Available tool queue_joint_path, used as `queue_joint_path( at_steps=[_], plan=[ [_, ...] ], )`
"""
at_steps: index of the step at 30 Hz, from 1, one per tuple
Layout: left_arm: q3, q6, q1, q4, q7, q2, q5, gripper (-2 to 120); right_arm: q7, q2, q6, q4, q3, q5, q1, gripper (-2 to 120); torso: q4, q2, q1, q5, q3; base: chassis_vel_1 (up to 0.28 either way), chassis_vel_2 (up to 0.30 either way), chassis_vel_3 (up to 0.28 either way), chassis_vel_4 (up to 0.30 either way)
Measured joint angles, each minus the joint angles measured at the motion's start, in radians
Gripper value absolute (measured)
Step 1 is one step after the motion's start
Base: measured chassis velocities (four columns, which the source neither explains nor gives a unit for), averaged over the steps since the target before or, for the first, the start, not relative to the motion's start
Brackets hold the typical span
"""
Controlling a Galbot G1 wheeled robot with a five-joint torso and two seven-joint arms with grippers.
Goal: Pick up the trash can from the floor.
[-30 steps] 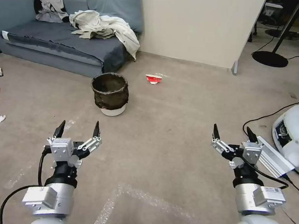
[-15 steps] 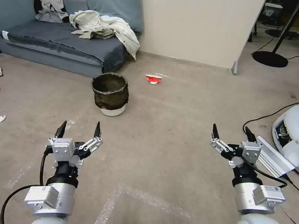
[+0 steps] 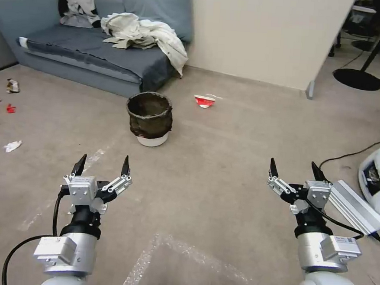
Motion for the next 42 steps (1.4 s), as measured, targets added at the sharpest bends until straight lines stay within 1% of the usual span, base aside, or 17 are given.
queue_joint_path(
  at_steps=[8,14,19,35,42],
  plan=[
    [0.001,-0.012,-0.002,0.001,0.001,-0.001,0.002,100,0.008,0.002,-0.004,0.001,-0.001,-0.001,0.000,100,0.0000,0.000,0.000,0.0000,0.000,0.083,0.092,0.093,0.089],
    [0.002,-0.042,-0.006,0.001,-0.027,-0.003,-0.003,100,0.008,0.002,-0.009,0.001,-0.001,-0.002,0.001,100,0.0000,0.000,0.000,0.0000,0.000,0.064,0.057,0.062,0.058],
    [0.001,-0.042,-0.008,0.001,-0.035,-0.002,-0.003,100,-0.001,0.000,-0.018,0.003,0.002,-0.002,0.002,100,-0.0004,0.000,0.000,0.0000,0.000,0.000,0.000,0.000,0.000],
    [-0.006,-0.030,-0.010,0.001,-0.037,0.002,-0.003,100,-0.007,-0.001,-0.017,0.000,0.000,-0.002,0.005,100,-0.0001,0.000,0.000,0.0000,0.000,0.000,0.000,0.000,0.000],
    [-0.007,-0.029,-0.010,0.001,-0.037,0.004,-0.006,100,-0.010,0.000,-0.015,0.000,-0.001,-0.002,0.004,100,-0.0001,0.000,0.000,0.0000,0.000,-0.049,0.045,0.063,-0.045]
  ],
)
